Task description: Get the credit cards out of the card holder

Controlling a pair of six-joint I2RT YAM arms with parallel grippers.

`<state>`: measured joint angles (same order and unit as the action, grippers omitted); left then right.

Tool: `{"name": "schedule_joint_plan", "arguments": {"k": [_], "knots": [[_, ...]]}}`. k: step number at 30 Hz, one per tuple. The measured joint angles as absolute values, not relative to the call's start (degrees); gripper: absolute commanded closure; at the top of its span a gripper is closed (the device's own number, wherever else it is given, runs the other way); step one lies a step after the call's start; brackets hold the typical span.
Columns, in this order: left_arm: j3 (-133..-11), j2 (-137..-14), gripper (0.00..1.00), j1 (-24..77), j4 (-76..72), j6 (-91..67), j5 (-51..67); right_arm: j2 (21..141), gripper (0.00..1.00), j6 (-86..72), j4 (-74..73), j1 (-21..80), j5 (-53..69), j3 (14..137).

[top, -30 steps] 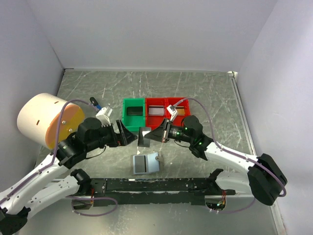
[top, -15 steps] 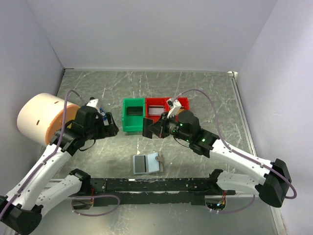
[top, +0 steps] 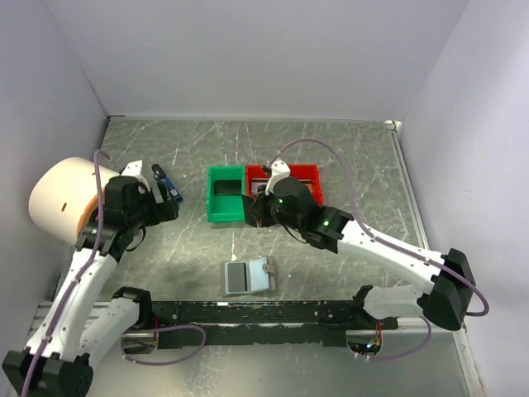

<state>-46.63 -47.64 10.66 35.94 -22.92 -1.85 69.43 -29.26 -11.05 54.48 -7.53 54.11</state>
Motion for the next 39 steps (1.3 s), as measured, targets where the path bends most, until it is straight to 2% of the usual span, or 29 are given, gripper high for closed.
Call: {"name": "schedule_joint_plan", "arguments": {"k": [6,19,39], "knots": [[-44.53,-41.06,0.00,10.63,34.96,-22.92,-4.21,78.30,1.00,-22.33,-13.96,54.50,-11.16,64.40],[-44.51,-41.58,0.00,10.63,34.13,-22.90,-4.38,102.50,1.00,-6.68,-18.00,52.49,-11.64,85.71],[-44.51,-38.59,0.00,10.63,34.13,-22.90,-6.00,119.50,1.00,16.97,-18.76,52.47,-16.03,97.10]]}}
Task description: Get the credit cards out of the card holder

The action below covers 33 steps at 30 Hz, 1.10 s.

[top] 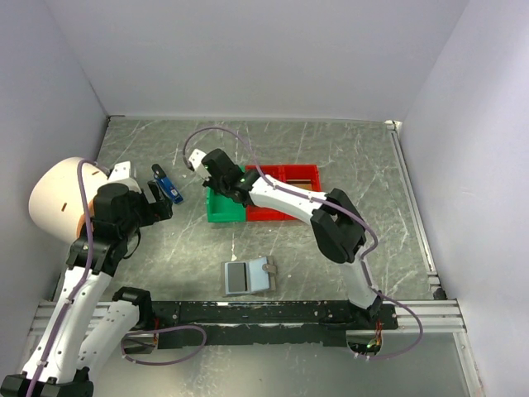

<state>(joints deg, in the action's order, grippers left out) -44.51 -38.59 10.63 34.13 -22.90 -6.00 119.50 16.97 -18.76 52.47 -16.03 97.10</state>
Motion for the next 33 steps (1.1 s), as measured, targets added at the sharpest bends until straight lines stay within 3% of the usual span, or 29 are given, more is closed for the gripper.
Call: {"name": "schedule_joint_plan", "arguments": {"k": [33], "knots": [[-44.51,-34.70,0.00,10.63,34.35,-23.42,-10.52,127.79,1.00,39.31,-7.60,51.68,-20.34,96.25]]}}
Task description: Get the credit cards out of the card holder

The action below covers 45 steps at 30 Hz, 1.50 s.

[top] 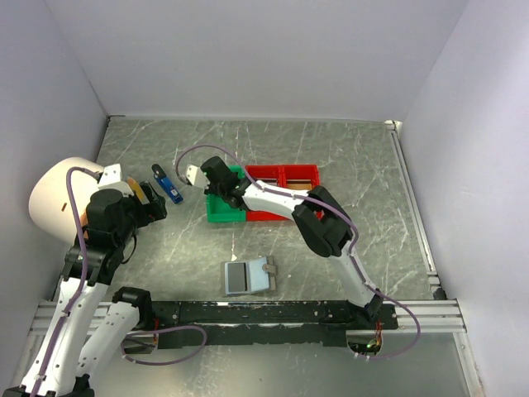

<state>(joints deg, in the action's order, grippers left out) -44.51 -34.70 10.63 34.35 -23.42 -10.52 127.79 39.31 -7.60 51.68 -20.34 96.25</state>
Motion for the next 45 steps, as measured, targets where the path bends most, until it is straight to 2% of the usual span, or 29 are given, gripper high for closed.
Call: {"name": "schedule_joint_plan", "arguments": {"k": [10,19,33,36,45], "knots": [[-44.51,-34.72,0.00,10.63,34.35,-23.40,-10.52,129.97,0.95,41.28,-7.53,51.35,-18.00,96.27],[-44.51,-34.98,0.00,10.63,34.35,-23.40,-10.52,130.91,0.80,40.07,-12.19,50.83,-15.92,99.33],[-44.51,-35.68,0.00,10.63,34.35,-23.40,-10.48,131.39,0.78,37.23,-16.43,49.98,-15.42,101.12],[-44.51,-35.99,0.00,10.63,34.35,-23.38,-10.46,131.39,0.73,36.84,-16.97,49.98,-15.51,101.16],[-44.51,-36.40,0.00,10.63,34.35,-23.38,-10.28,131.41,0.73,35.59,-18.39,49.95,-16.12,101.43]]}}
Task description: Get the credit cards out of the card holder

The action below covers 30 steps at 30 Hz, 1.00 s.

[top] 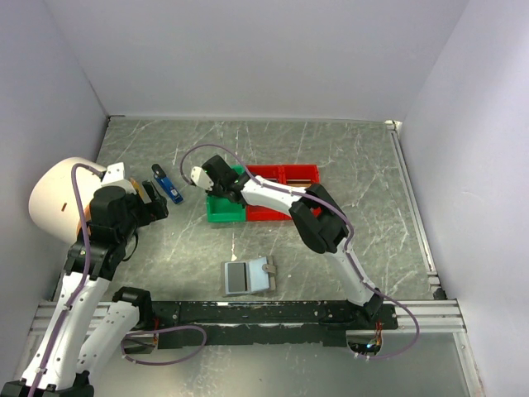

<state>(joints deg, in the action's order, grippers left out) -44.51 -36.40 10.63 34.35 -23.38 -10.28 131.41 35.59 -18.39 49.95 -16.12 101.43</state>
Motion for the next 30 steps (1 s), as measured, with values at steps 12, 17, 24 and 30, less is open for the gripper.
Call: {"name": "schedule_joint_plan", "arguments": {"k": [12,17,24,30], "knots": [[-44.51,-36.60,0.00,10.63,34.33,-23.38,-10.00,132.27,0.69,34.06,-20.58,49.87,-16.34,104.36],[-44.51,-36.60,0.01,10.63,34.33,-23.35,-9.82,132.38,0.64,33.54,-21.45,49.80,-16.32,104.71],[-44.51,-36.60,0.00,10.63,34.33,-23.35,-9.82,132.86,0.61,33.17,-21.74,49.69,-16.32,105.16],[-44.51,-36.60,0.01,10.63,34.33,-23.35,-9.80,132.86,0.59,32.56,-21.76,49.54,-15.90,105.16]]}}
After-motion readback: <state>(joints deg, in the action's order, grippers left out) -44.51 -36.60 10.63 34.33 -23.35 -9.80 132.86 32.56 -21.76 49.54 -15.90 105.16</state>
